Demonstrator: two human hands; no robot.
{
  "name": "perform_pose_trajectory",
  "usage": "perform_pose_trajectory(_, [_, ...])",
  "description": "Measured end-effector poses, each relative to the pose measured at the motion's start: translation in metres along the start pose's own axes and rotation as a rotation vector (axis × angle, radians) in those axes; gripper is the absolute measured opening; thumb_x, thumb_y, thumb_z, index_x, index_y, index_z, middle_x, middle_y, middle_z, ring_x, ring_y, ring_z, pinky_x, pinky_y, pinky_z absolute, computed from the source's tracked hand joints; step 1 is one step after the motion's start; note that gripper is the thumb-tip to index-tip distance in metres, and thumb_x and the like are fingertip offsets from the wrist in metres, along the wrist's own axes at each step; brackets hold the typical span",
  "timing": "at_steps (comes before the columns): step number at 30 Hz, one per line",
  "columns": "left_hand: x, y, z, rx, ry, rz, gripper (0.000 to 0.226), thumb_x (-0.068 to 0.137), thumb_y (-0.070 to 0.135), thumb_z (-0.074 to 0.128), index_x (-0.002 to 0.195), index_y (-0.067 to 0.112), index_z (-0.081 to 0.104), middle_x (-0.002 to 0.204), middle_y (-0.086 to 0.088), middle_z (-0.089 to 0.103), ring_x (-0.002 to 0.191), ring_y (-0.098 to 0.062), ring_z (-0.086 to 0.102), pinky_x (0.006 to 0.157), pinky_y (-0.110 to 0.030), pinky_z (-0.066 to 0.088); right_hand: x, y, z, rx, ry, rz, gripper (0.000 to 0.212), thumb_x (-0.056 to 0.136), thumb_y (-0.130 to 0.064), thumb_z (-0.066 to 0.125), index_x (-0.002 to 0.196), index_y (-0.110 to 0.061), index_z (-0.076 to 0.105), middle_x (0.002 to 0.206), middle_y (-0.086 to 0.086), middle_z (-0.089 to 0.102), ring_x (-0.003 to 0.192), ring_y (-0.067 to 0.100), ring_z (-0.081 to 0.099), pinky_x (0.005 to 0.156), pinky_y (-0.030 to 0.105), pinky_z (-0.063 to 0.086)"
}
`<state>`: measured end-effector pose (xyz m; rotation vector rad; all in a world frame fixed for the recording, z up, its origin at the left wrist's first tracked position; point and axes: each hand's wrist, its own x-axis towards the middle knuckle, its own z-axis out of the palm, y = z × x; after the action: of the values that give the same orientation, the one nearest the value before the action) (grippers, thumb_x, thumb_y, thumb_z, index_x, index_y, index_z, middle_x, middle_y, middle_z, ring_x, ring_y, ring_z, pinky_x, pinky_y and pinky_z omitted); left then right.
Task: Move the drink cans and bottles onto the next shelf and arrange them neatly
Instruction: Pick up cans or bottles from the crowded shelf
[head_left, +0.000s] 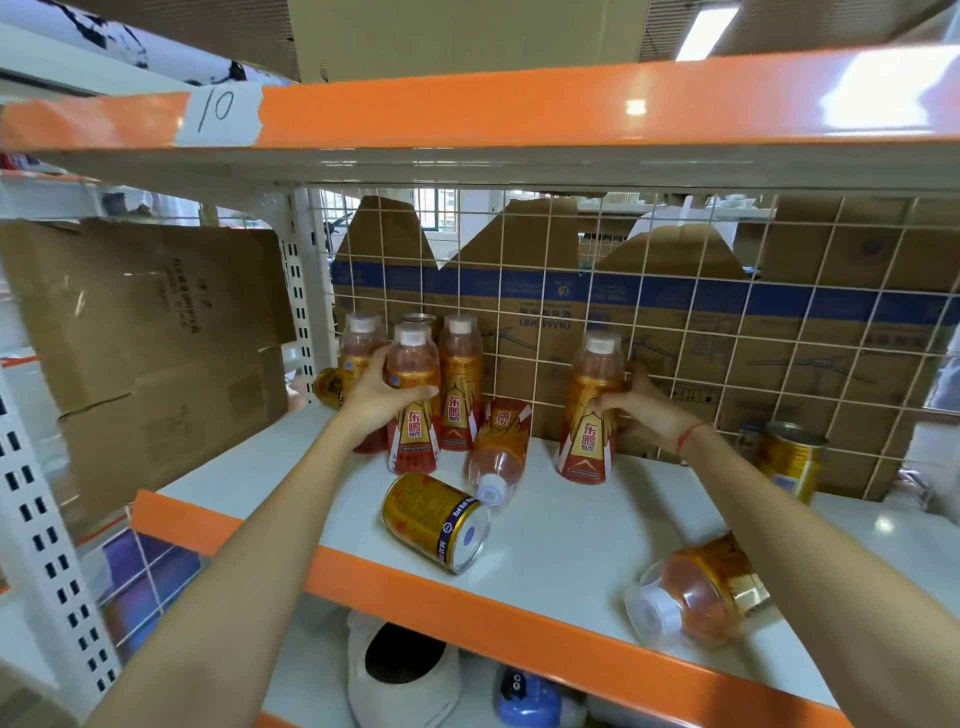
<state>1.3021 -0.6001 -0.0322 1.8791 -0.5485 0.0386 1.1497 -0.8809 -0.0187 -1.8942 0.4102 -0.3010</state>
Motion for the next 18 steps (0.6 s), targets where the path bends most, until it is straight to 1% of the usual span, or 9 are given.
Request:
perform_pose_trajectory(2, [0.0,0.001,0.002,0.014,0.022,0.0,0.082,0.077,0.023,0.077,0.144,0.02,0.029,0.13,-0.006,0.053,0.117,-0.025,0.054,0.097,-0.039,0.045,0.001,0.003,0.009,0.009,0.076,0.0,0.094,0.076,-0.016,0.075,0.145,-0.016,0.011,0.133,0.012,0.046,0.122,0.033,0.049,0.098,0.045,0.043])
perform_pose_trajectory(4, [0.0,0.002,0.006,0.049,0.064,0.0,0.081,0.077,0.024,0.077,0.143,0.019,0.03,0.128,-0.006,0.054,0.116,-0.025,0.054,0.095,-0.037,0.045,0.004,0.005,0.024,-0.026,0.211,-0.007,0.108,0.069,-0.025,0.082,0.146,-0.013,0.006,0.136,0.012,0.044,0.123,0.032,0.048,0.095,0.04,0.043])
perform_pose_trajectory(5, [0.0,0.001,0.009,0.07,0.085,0.004,0.081,0.076,0.025,0.078,0.142,0.018,0.03,0.127,-0.006,0.055,0.115,-0.025,0.055,0.092,-0.036,0.045,0.006,0.007,0.031,-0.038,0.29,-0.011,0.114,0.065,-0.029,0.085,0.146,-0.013,0.006,0.138,0.013,0.042,0.124,0.033,0.048,0.096,0.041,0.044])
perform_pose_trajectory(7, [0.0,-0.001,0.014,0.102,0.114,0.005,0.086,0.073,0.027,0.081,0.14,0.017,0.029,0.124,-0.007,0.057,0.112,-0.025,0.057,0.09,-0.035,0.046,0.009,0.01,0.046,-0.062,0.423,0.005,0.119,0.06,-0.032,0.087,0.146,-0.016,0.006,0.143,0.018,0.036,0.126,0.037,0.046,0.101,0.048,0.043])
perform_pose_trajectory(9, [-0.001,-0.003,0.017,0.109,0.138,0.0,0.088,0.071,0.027,0.082,0.139,0.016,0.028,0.123,-0.008,0.057,0.111,-0.026,0.057,0.091,-0.037,0.047,0.011,0.013,0.054,-0.112,0.493,0.0,0.114,0.063,-0.029,0.086,0.146,-0.014,0.009,0.143,0.019,0.036,0.124,0.039,0.047,0.101,0.052,0.042])
perform_pose_trajectory(12, [0.001,-0.003,0.019,0.109,0.155,-0.002,0.086,0.071,0.027,0.082,0.138,0.015,0.029,0.123,-0.008,0.058,0.111,-0.027,0.058,0.091,-0.037,0.047,0.012,0.012,0.052,-0.098,0.477,0.0,0.1,0.071,-0.021,0.081,0.144,-0.01,0.014,0.136,0.017,0.047,0.118,0.037,0.053,0.099,0.048,0.045])
perform_pose_trajectory(15, [0.0,-0.005,0.022,0.138,0.183,-0.002,0.084,0.071,0.03,0.082,0.137,0.017,0.031,0.122,-0.008,0.059,0.11,-0.027,0.058,0.088,-0.035,0.045,0.014,0.012,0.048,-0.062,0.459,-0.007,0.098,0.071,-0.016,0.08,0.144,-0.01,0.015,0.133,0.017,0.05,0.116,0.036,0.054,0.099,0.048,0.045])
perform_pose_trajectory(18, [-0.003,-0.005,0.024,0.24,0.228,-0.02,0.088,0.069,0.04,0.082,0.137,0.018,0.031,0.122,-0.008,0.059,0.11,-0.03,0.059,0.087,-0.037,0.045,0.013,0.012,0.053,-0.082,0.478,0.001,0.103,0.07,-0.019,0.082,0.144,-0.009,0.012,0.13,0.017,0.051,0.115,0.037,0.054,0.099,0.048,0.044])
